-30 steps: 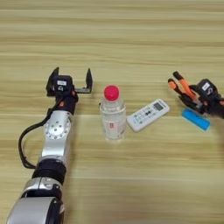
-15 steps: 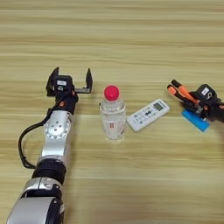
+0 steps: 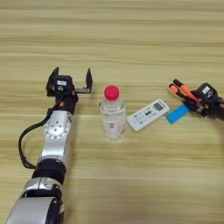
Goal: Move the objects on the table
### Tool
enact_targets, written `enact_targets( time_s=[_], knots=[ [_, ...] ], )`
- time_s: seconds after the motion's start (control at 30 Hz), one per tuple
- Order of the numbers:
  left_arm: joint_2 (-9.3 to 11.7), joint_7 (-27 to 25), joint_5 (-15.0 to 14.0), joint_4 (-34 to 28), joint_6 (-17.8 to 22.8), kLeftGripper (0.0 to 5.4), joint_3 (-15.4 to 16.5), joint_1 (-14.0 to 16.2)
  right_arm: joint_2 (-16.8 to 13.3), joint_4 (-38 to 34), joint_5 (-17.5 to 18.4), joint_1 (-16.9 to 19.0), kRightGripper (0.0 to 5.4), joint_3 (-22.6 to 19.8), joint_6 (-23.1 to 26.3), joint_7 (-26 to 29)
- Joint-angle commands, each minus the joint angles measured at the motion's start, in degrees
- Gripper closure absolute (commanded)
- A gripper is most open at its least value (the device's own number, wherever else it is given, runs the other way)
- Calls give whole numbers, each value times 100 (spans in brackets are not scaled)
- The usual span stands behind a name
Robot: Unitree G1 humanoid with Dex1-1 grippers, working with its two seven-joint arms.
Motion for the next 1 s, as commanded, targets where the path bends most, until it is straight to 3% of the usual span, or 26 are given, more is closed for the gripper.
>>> enact_targets(
  time_s=[0.03,0.13,0.27,0.7,1.0],
  knots=[
    [10,-2,12,-30,-19,0,-7,-26,48,203,-82,239,330,133,176,209],
    [3,4,17,-34,-18,0,-12,-25,34,217,-82,253,347,160,174,280],
    [-1,13,21,-18,-17,0,-14,-38,28,242,-85,247,284,163,165,309],
    [-7,13,21,-6,-5,0,-19,-53,-48,36,-86,364,160,240,137,597],
    [-11,13,17,-16,-14,0,-18,-46,-213,-593,-46,681,76,368,90,1038]
  ],
)
